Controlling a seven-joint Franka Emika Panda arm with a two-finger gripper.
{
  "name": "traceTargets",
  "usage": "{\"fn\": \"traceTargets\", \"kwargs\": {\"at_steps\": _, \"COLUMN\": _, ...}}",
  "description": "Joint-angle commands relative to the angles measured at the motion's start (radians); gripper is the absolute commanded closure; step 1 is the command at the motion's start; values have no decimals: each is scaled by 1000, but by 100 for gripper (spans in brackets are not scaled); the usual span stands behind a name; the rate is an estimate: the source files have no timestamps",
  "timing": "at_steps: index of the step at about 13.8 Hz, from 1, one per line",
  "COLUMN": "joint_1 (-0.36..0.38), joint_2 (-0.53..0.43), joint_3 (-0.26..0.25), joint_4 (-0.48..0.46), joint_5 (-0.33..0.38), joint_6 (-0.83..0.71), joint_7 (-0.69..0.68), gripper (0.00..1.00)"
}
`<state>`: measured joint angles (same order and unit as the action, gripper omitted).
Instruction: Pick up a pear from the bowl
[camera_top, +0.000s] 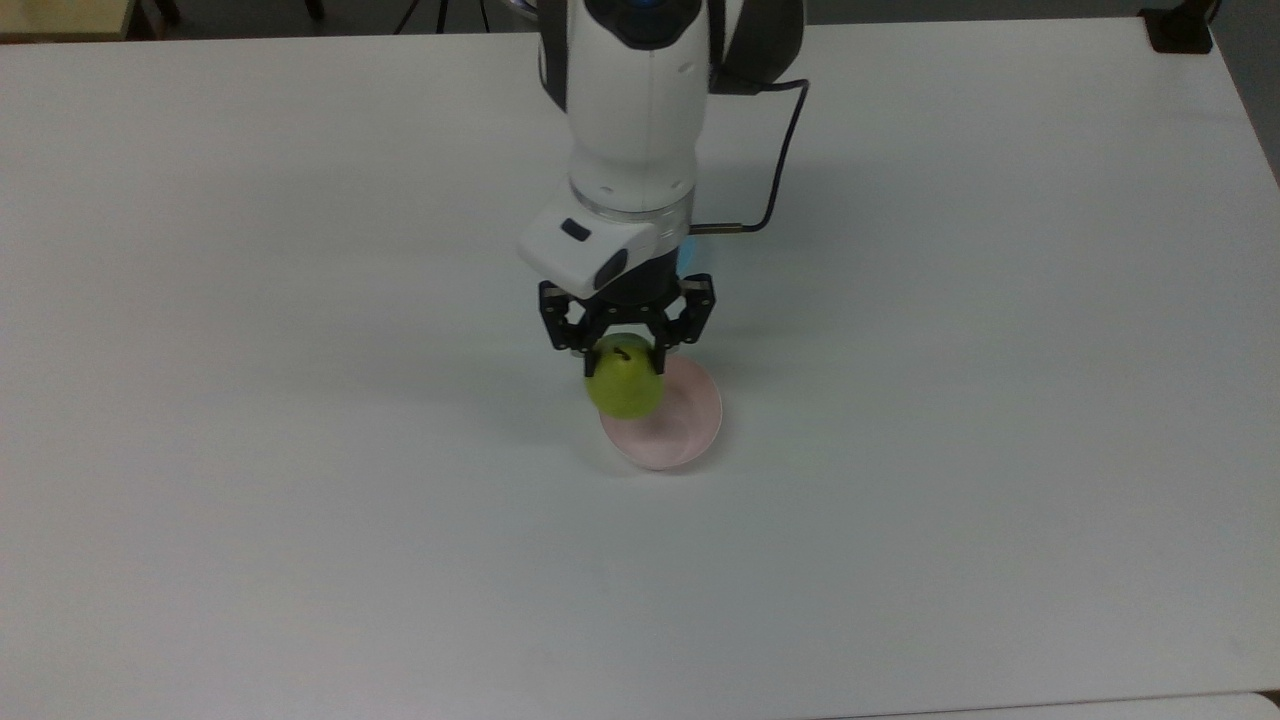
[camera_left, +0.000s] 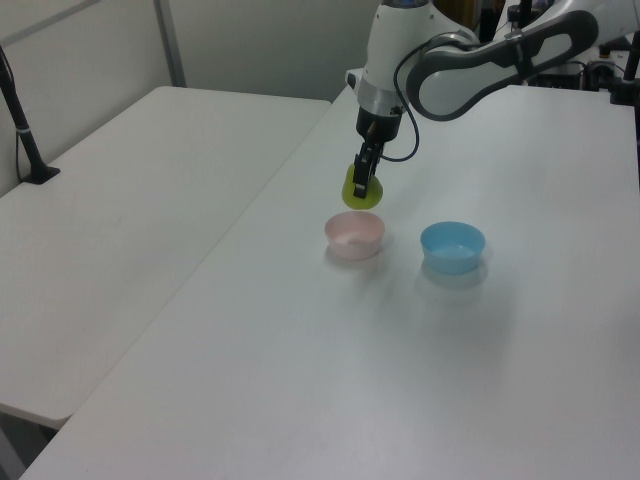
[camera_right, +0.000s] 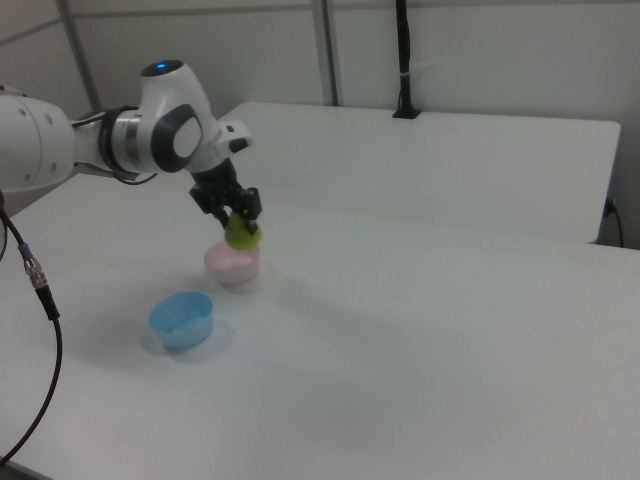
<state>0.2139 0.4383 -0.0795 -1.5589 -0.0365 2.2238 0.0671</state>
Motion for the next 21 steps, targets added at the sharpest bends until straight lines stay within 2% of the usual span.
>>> {"fn": "traceTargets", "kwargs": {"at_steps": 1, "joint_1": -68, "joint_2": -15, "joint_3": -3, "joint_4": -18, "joint_5": -3, "joint_6": 2, "joint_7": -64, "gripper": 63}}
{"fn": "traceTargets", "kwargs": {"at_steps": 4, "joint_1": -125, "joint_2": 16, "joint_3": -3, "joint_4": -18, "joint_5": -6, "joint_6": 65, "joint_7": -104, "gripper": 63}}
{"fn": "traceTargets", "kwargs": {"at_steps": 10, "joint_1": -168, "joint_2": 95, "joint_3": -3, "joint_4": -20, "joint_5": -66, "joint_6": 148, "joint_7": -127, "gripper": 60}}
{"fn": "traceTargets", "kwargs": {"at_steps": 13, "joint_1": -182, "joint_2": 111, "joint_3": -3, "joint_4": -21, "joint_5": -68, "joint_6": 172, "joint_7": -127, "gripper": 41}}
{"fn": "traceTargets", "kwargs": {"at_steps": 14, "joint_1": -182, "joint_2": 112, "joint_3": -3, "joint_4": -23, "joint_5": -68, "joint_6": 171, "joint_7": -124, "gripper": 16}}
{"fn": "traceTargets", "kwargs": {"at_steps": 15, "joint_1": -182, "joint_2": 111, "joint_3": -3, "joint_4": -23, "joint_5": -66, "joint_6": 171, "joint_7": -122, "gripper": 2}}
{"fn": "traceTargets", "kwargs": {"at_steps": 17, "joint_1": -180, "joint_2": 93, "joint_3": -3, "joint_4": -23, "joint_5": -66, "joint_6": 162, "joint_7": -119, "gripper": 0}}
{"fn": "traceTargets", "kwargs": {"at_steps": 19, "joint_1": -176, "joint_2": 36, "joint_3": -3, "joint_4": -30, "joint_5": -65, "joint_6": 137, "joint_7": -113, "gripper": 0}}
{"fn": "traceTargets", "kwargs": {"at_steps": 21, "joint_1": -162, "joint_2": -21, "joint_3": -3, "joint_4": -26, "joint_5": -63, "joint_6": 12, "joint_7": -109, "gripper": 0}}
